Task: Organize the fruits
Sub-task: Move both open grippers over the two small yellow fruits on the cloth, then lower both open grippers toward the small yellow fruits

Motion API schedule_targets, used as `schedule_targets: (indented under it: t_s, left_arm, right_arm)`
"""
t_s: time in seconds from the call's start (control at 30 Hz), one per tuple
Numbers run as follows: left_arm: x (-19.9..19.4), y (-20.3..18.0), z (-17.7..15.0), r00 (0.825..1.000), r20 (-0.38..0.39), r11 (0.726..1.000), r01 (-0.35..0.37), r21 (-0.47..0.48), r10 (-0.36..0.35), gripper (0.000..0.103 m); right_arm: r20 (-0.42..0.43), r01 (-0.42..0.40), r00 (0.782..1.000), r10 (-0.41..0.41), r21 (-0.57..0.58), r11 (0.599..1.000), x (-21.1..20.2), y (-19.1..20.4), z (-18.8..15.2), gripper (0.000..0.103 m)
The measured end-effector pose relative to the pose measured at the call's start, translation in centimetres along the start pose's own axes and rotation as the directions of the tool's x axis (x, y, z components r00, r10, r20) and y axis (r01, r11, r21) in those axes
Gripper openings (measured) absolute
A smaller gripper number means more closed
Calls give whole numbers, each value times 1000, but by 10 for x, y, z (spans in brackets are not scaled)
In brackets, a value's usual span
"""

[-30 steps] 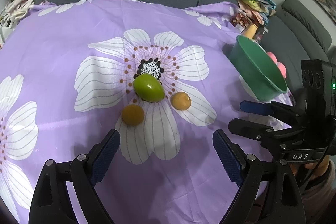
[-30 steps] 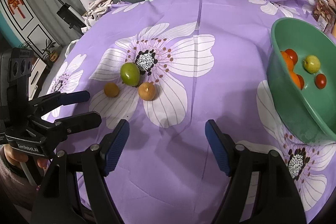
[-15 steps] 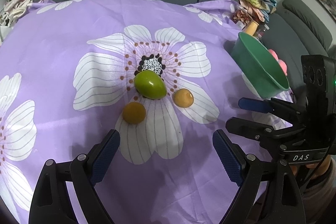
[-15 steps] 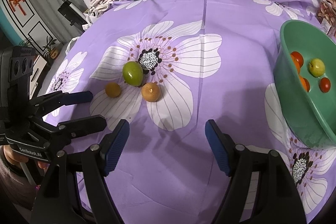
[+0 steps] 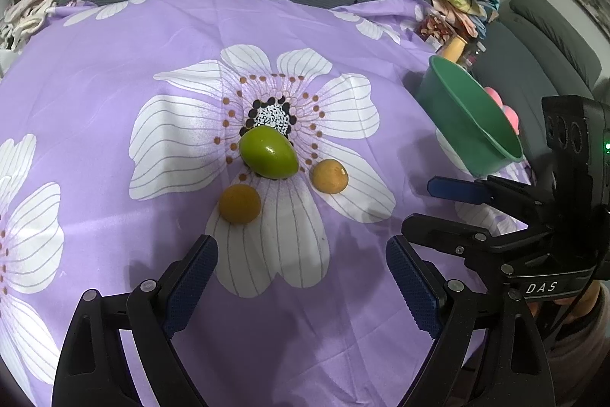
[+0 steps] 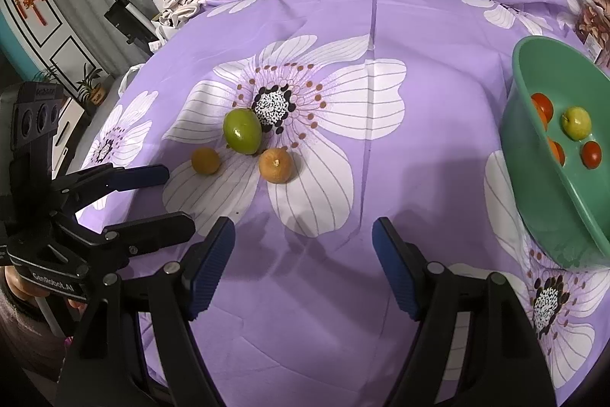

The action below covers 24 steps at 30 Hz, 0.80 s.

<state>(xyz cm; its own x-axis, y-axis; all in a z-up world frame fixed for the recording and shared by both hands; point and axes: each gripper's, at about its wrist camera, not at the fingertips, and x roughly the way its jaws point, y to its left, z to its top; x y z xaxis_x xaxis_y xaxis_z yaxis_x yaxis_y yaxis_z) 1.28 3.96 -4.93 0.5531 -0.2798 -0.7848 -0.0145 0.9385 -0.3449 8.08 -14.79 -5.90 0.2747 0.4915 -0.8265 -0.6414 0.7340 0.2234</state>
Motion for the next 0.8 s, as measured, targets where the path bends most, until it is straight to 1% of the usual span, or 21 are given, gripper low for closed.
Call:
schedule_targets:
  t_s: [0.37,0.8]
  left_arm:
    - [0,-1,-1,1000,0,1000,-1,2,1,90]
    - [4,3,7,1000,-17,999,-11,40,11,90]
  right_arm:
    - [-10,1,1000,-1,-5,1000,5,2,1,75]
    - [-19,5,1000,-5,-13,1000,9,6,5,75]
